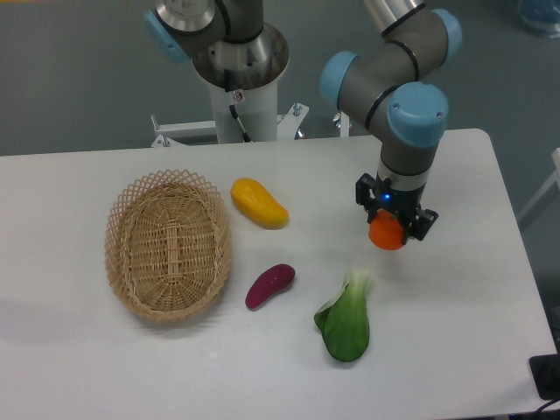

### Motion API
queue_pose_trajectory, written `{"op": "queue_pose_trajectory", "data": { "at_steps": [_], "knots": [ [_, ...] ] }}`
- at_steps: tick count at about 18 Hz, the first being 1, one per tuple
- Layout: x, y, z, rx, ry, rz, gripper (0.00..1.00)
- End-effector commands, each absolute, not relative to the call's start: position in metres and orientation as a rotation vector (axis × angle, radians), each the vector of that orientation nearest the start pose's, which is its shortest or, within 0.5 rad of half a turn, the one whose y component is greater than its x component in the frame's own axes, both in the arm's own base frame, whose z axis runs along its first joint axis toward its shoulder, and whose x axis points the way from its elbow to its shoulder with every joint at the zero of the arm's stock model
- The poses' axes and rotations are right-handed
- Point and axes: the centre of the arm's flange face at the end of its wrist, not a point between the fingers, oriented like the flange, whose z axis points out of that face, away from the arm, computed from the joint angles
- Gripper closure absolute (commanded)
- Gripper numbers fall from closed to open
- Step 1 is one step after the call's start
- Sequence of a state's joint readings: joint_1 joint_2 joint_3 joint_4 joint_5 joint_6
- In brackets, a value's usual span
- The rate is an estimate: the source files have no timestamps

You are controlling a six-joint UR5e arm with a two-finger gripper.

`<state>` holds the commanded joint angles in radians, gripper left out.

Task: Place the orange on the table
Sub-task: 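Lower the orange onto the table beside the mango and open the gripper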

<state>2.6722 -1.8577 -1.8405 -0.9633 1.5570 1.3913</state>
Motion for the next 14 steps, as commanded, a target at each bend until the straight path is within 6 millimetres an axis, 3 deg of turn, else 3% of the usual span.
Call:
{"op": "queue_pose_trajectory", "data": {
  "at_steps": [2,9,14],
  "knots": [
    [-0.426,0.367,0.261,-3.084,0.465,0.037,0.59],
    [-0.378,0.378,0.234,-3.102,0.550,-0.061,0.59],
    [-0.345,0.369,0.227,-3.103,0.612,-0.111,0.55]
  ]
}}
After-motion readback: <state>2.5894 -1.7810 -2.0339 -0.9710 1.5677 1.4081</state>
